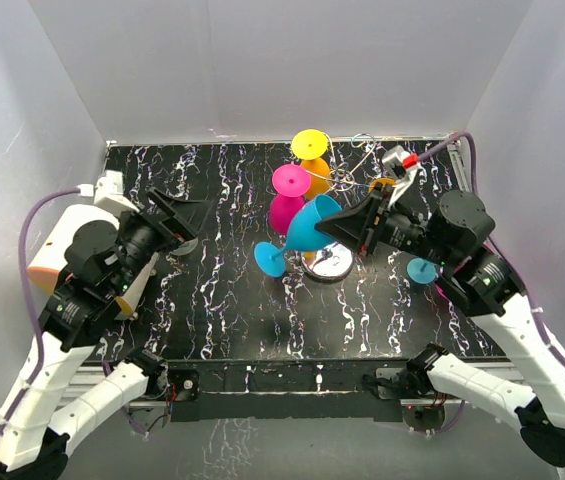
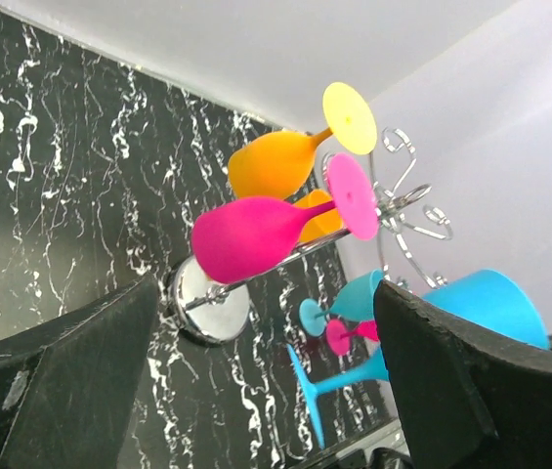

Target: Place the wine glass upside down on the wine glass rack

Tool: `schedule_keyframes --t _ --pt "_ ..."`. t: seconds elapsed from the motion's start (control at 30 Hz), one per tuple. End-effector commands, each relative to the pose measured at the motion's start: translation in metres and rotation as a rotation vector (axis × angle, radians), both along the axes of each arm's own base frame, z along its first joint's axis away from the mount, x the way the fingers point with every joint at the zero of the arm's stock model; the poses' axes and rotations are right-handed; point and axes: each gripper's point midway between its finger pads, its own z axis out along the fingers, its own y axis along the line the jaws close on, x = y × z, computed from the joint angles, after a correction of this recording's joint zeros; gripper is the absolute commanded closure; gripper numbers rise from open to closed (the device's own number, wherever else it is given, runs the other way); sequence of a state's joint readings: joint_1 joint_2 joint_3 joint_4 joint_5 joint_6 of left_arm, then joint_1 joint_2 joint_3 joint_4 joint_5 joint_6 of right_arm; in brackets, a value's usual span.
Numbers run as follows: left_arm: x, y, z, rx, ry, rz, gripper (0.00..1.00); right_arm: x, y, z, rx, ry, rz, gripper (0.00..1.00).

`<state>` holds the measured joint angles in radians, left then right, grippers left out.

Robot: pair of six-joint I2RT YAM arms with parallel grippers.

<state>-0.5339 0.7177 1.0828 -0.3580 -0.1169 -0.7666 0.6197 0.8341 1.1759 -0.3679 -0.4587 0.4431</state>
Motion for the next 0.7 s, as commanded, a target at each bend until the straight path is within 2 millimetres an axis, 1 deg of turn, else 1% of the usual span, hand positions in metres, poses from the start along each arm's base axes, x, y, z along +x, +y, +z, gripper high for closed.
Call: schedule_keyframes --t 0.0,0.1,0.2,0.3,0.37,0.43,0.5,0.57,0.63,0.67 --pt "-0.012 0.011 0.031 -0.072 -0.031 0.031 0.11 -0.006 0.01 0.068 0.131 -0.208 0.079 1.0" --pt "-0.017 0.013 0.046 -0.038 -0.032 0.019 0.1 0.001 0.021 0.082 0.145 -0.26 0.098 1.0" --pt "-0.017 0.012 0.062 -0.027 -0.018 0.011 0.1 0.014 0.035 0.09 0.132 -0.31 0.068 1.0" --pt "-0.018 0.001 0.074 -0.077 -0.028 -0.036 0.1 0.018 0.061 0.095 0.111 -0.352 0.069 1.0" --pt "-0.019 -0.008 0.079 -0.124 -0.027 -0.074 0.11 0.019 0.079 0.099 0.093 -0.391 0.034 1.0" --pt "-0.019 -0.013 0.081 -0.169 -0.011 -0.087 0.12 0.025 0.092 0.101 0.078 -0.426 -0.016 1.0" --pt "-0.019 -0.011 0.081 -0.201 0.002 -0.07 0.13 0.034 0.1 0.103 0.073 -0.453 -0.077 1.0" --pt "-0.014 -0.001 0.078 -0.209 -0.003 -0.005 0.16 0.04 0.109 0.102 0.073 -0.481 -0.111 1.0" --pt "-0.006 0.013 0.065 -0.21 0.009 0.091 0.18 0.045 0.118 0.102 0.095 -0.499 -0.134 1.0" --pt "-0.003 0.02 0.062 -0.217 0.005 0.134 0.18 0.048 0.119 0.105 0.125 -0.509 -0.155 1.0"
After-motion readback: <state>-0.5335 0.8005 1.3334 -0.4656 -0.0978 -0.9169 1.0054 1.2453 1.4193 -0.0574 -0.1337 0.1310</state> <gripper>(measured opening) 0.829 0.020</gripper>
